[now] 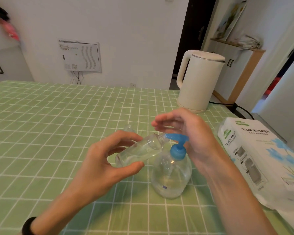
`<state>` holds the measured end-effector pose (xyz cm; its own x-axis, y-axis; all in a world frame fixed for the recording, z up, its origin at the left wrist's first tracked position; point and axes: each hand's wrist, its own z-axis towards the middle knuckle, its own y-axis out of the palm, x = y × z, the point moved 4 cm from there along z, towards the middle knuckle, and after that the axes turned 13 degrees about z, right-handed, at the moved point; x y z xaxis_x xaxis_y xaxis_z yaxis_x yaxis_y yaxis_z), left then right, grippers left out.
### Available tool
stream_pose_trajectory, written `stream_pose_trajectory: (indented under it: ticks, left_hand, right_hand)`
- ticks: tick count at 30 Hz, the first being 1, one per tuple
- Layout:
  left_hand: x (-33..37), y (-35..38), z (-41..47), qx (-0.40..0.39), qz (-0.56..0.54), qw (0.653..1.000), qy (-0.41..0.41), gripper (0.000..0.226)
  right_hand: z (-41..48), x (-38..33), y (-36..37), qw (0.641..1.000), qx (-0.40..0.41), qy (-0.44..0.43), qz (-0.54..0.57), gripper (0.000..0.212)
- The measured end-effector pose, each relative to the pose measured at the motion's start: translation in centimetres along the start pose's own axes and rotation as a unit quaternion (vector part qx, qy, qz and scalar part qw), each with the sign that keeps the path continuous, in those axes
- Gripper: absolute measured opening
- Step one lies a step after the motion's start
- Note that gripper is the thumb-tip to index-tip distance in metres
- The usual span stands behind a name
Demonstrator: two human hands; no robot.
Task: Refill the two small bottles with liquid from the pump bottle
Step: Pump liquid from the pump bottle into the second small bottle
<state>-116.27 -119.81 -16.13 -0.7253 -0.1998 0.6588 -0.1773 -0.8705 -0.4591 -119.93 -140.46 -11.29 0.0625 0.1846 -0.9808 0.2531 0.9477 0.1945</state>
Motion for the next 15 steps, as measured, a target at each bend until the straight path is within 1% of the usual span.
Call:
stream_pose_trajectory:
  ticks: [4, 7, 9, 13, 15]
  left_hand:
    - [0.4, 0.0, 0.0, -0.004, -0.004, 1.000, 0.002, 0.047]
    - [0.5, 0.1, 0.1, -0.009, -0.006, 1.000, 0.001, 0.046]
    - [0.6, 0.1, 0.0, -0.009, -0.009, 1.000, -0.003, 0.046]
    - [0.6, -0.1, -0.1, -0.010, -0.011, 1.000, -0.009, 0.045]
    - [0.5, -0.1, -0.1, -0.010, -0.012, 1.000, -0.008, 0.044]
  right_hand:
    - [-1.2, 0.6, 0.1, 0.997, 0.011, -0.037, -0.070, 0.039]
    - [-2.1, 1.3, -0.2, 0.992, 0.035, -0.044, -0.110, 0.040]
    - [-2.6, 2.1, -0.4, 0.993, 0.050, -0.043, -0.101, 0.047]
    - [-3.6, 3.8, -0.3, 0.992, 0.068, -0.064, -0.087, 0.073]
    - [-3.7, 4.2, -0.2, 0.990, 0.085, -0.074, -0.081, 0.076]
